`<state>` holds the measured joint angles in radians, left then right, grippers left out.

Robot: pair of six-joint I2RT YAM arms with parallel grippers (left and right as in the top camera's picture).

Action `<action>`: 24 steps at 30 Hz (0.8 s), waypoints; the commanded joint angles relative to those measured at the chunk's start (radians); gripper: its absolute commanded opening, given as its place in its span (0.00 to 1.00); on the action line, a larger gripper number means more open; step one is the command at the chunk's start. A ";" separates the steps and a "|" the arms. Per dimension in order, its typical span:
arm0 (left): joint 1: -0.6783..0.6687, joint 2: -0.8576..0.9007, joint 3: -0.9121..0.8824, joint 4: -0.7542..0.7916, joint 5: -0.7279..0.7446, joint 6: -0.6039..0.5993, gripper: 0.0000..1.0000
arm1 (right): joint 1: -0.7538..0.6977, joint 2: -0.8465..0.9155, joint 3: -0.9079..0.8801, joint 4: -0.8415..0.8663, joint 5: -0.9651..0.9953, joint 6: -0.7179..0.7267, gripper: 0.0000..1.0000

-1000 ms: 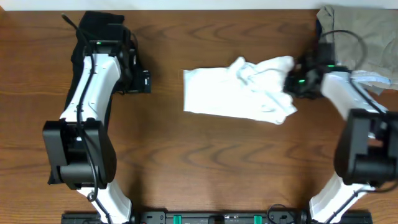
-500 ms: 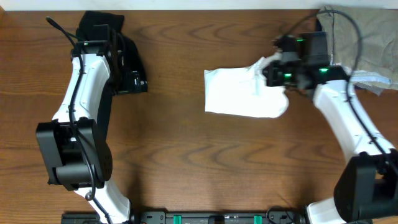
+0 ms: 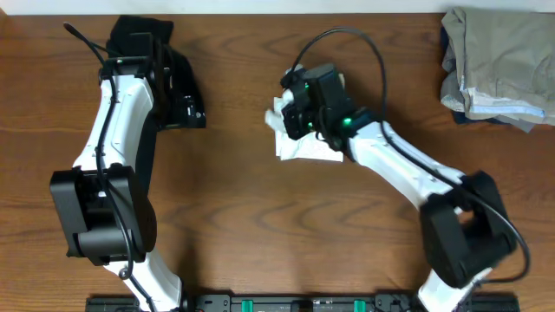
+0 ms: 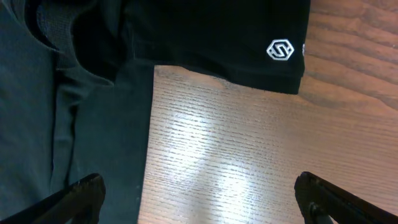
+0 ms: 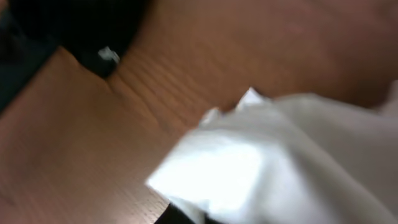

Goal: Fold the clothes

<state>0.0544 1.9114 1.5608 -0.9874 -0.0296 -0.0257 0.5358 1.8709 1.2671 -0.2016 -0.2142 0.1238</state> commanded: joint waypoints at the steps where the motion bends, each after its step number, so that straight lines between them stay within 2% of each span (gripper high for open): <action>1: 0.002 -0.003 0.001 -0.002 0.004 0.002 0.98 | -0.001 0.041 0.006 0.020 0.027 0.010 0.01; 2: 0.002 -0.004 0.001 -0.002 0.004 0.002 0.98 | -0.004 0.045 0.006 0.029 0.028 0.009 0.04; 3: 0.002 -0.003 0.001 -0.001 0.006 0.002 0.98 | -0.007 0.047 0.006 0.039 0.029 0.006 0.11; 4: 0.002 -0.003 0.001 0.001 0.016 0.002 0.98 | -0.009 0.048 0.006 0.051 0.031 0.000 0.25; 5: 0.002 -0.003 0.001 0.003 0.027 0.002 0.98 | -0.012 0.048 0.006 0.068 0.031 -0.008 0.46; 6: 0.002 -0.004 0.001 0.006 0.042 0.003 0.98 | -0.013 0.048 0.006 0.087 0.031 -0.011 0.74; 7: 0.002 -0.003 0.001 0.010 0.048 0.002 0.98 | -0.014 0.048 0.007 0.107 0.031 -0.024 0.93; 8: 0.001 -0.003 0.000 0.013 0.048 0.002 0.98 | -0.015 0.048 0.011 0.121 0.031 -0.034 0.99; 11: 0.001 -0.003 0.000 0.021 0.048 0.002 0.98 | -0.016 0.046 0.057 0.104 0.023 -0.036 0.99; 17: 0.001 -0.003 0.000 0.022 0.048 0.002 0.98 | -0.039 0.029 0.228 -0.083 0.030 -0.036 0.99; 24: 0.001 -0.003 0.000 0.032 0.048 0.002 0.98 | -0.069 0.047 0.248 -0.089 0.106 -0.045 0.99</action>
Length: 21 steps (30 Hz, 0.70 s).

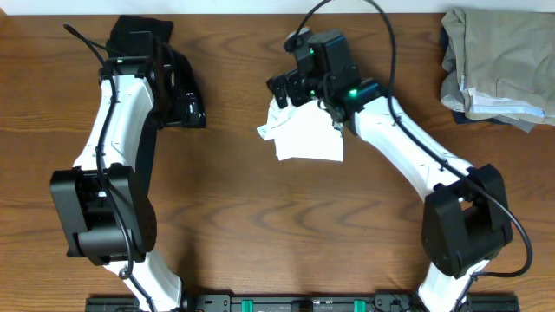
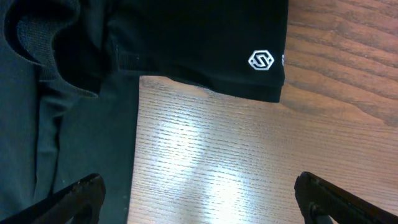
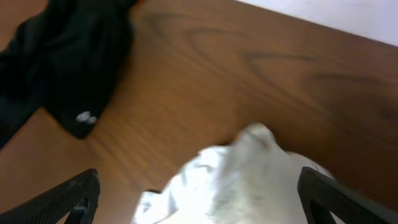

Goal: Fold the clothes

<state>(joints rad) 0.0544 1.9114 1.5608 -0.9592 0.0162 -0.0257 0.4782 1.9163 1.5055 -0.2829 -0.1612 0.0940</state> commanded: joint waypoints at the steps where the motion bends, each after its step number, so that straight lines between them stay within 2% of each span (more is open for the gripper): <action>1: 0.001 -0.003 0.000 0.003 0.002 0.002 0.98 | -0.012 0.014 0.010 -0.005 0.053 -0.024 0.99; 8: 0.000 -0.003 0.000 -0.001 0.002 0.002 0.98 | -0.011 0.078 0.010 -0.077 0.037 -0.027 0.99; 14: 0.000 -0.003 0.000 0.002 0.002 0.002 0.98 | -0.029 0.070 0.008 -0.251 0.076 0.082 0.99; 21: 0.000 -0.003 0.000 0.016 0.002 0.002 0.98 | -0.053 0.133 -0.054 -0.188 0.108 0.064 0.99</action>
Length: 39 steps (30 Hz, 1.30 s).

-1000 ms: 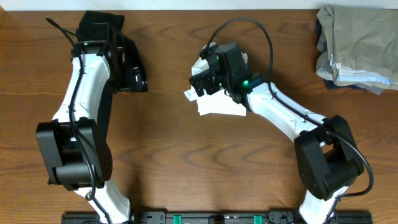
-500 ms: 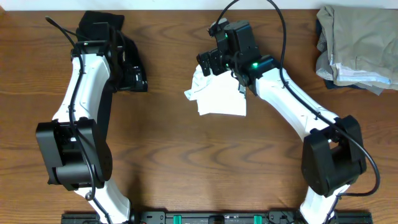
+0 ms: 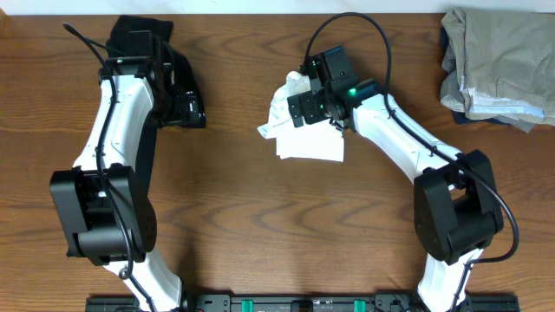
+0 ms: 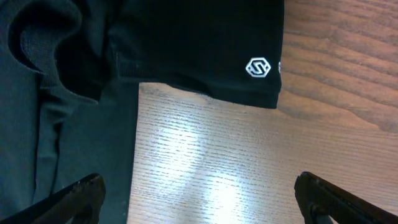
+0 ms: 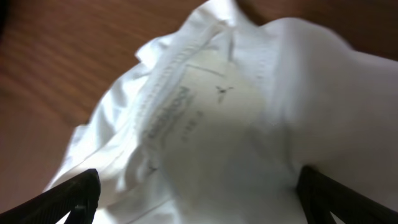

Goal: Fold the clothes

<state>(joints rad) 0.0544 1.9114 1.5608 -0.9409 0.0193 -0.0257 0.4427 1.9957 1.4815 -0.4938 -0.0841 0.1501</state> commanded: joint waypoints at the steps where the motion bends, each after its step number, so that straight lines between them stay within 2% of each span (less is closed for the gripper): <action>1: 0.000 -0.003 0.000 -0.002 -0.001 0.002 0.98 | -0.019 0.072 -0.035 0.038 0.027 0.002 0.99; 7: 0.000 -0.003 -0.001 0.000 -0.001 0.002 0.98 | -0.021 0.164 -0.036 0.097 0.013 -0.017 0.99; 13: 0.000 -0.003 -0.001 0.000 -0.001 0.002 0.98 | -0.026 0.143 -0.018 0.087 -0.004 -0.028 0.99; 22: 0.000 -0.003 -0.001 0.001 -0.001 0.002 0.98 | -0.035 -0.057 0.036 -0.139 -0.082 -0.040 0.99; 32: 0.000 -0.003 -0.001 0.001 -0.001 0.002 0.98 | -0.003 -0.067 0.008 -0.425 -0.134 -0.017 0.98; 35: 0.000 -0.003 -0.001 0.001 -0.001 0.002 0.98 | 0.008 -0.067 -0.013 -0.468 -0.133 -0.016 0.85; 39: 0.000 -0.003 -0.001 0.001 -0.001 0.002 0.98 | 0.008 -0.067 -0.077 -0.403 -0.129 -0.016 0.58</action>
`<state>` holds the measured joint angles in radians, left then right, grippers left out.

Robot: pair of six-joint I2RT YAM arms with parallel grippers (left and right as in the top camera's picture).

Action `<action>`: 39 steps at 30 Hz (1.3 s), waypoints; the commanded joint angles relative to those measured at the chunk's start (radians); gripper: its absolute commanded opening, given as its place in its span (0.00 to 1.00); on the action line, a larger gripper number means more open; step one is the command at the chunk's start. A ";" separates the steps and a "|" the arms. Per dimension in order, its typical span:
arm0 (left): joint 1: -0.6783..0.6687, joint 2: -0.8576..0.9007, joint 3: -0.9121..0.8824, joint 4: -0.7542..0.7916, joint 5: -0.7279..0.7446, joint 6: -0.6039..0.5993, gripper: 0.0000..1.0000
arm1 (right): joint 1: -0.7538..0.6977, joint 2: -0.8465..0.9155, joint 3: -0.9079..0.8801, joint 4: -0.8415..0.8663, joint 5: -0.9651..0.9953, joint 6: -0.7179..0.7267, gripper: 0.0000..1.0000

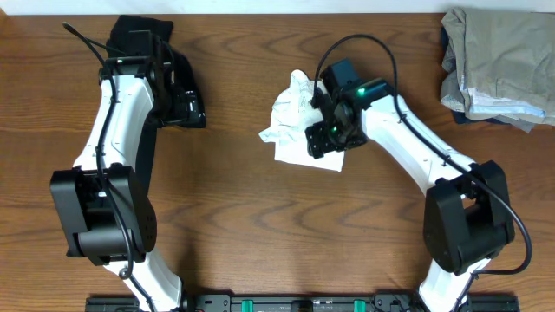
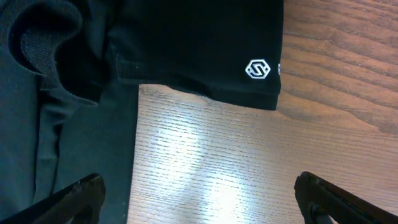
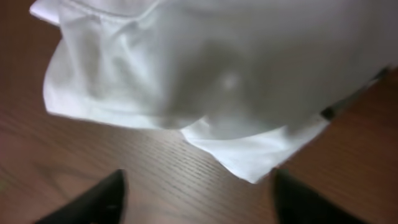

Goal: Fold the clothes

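Observation:
A crumpled white garment lies mid-table, its far part bunched up; in the right wrist view its white cloth fills the upper frame. My right gripper hovers open over its near right part, and the blurred right gripper holds nothing. A black garment with a white hexagon logo lies at the far left. My left gripper is open above its edge; the left gripper spans bare wood, with one finger over dark cloth.
A heap of grey-khaki clothes sits in the far right corner. The wooden table ends at its back edge along the top of the overhead view.
My right gripper has moved from the white garment's far top to its near right part. The garment's far part now stands bunched higher. The left arm has not moved.
My right gripper was first low on the white garment, the view blurred. Then it stood open beyond the garment's far edge, then close over its collar and label, and now over the near right side. The left gripper stayed open over the black garment's edge.

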<state>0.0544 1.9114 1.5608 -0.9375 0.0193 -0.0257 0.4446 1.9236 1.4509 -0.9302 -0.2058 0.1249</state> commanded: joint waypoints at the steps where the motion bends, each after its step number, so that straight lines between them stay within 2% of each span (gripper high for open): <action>1: 0.000 -0.003 -0.001 -0.002 -0.001 0.002 0.98 | 0.005 0.005 -0.065 0.064 -0.006 0.009 0.51; 5: 0.000 -0.003 -0.001 -0.003 -0.001 0.002 0.98 | 0.003 0.008 -0.161 0.224 -0.007 0.010 0.23; 6: 0.000 -0.003 -0.001 -0.003 -0.001 0.002 0.98 | 0.001 0.009 -0.181 0.254 -0.006 0.010 0.20; 10: 0.000 -0.003 -0.001 -0.002 -0.001 0.002 0.98 | -0.021 0.009 -0.240 0.322 0.013 0.016 0.20; 16: 0.000 -0.003 -0.001 -0.002 -0.001 0.002 0.98 | -0.107 0.009 -0.310 0.339 0.193 0.010 0.34; 22: 0.000 -0.003 -0.001 0.002 -0.001 0.002 0.98 | -0.230 0.009 -0.342 0.467 0.199 -0.106 0.52; 26: 0.000 -0.003 -0.001 0.002 -0.001 0.002 0.98 | -0.310 0.009 -0.337 0.559 0.198 -0.188 0.69; 28: 0.000 -0.003 -0.001 0.003 -0.001 0.002 0.98 | -0.339 0.008 -0.312 0.566 0.198 -0.204 0.74; 32: 0.000 -0.003 -0.001 0.006 -0.001 0.003 0.98 | -0.354 -0.018 -0.182 0.465 0.140 -0.291 0.81; 39: 0.000 -0.003 -0.001 0.025 -0.001 0.002 0.98 | -0.252 -0.063 0.107 0.225 0.074 -0.343 0.81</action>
<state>0.0544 1.9114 1.5608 -0.9165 0.0196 -0.0257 0.1204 1.9060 1.4643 -0.6651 -0.0837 -0.1707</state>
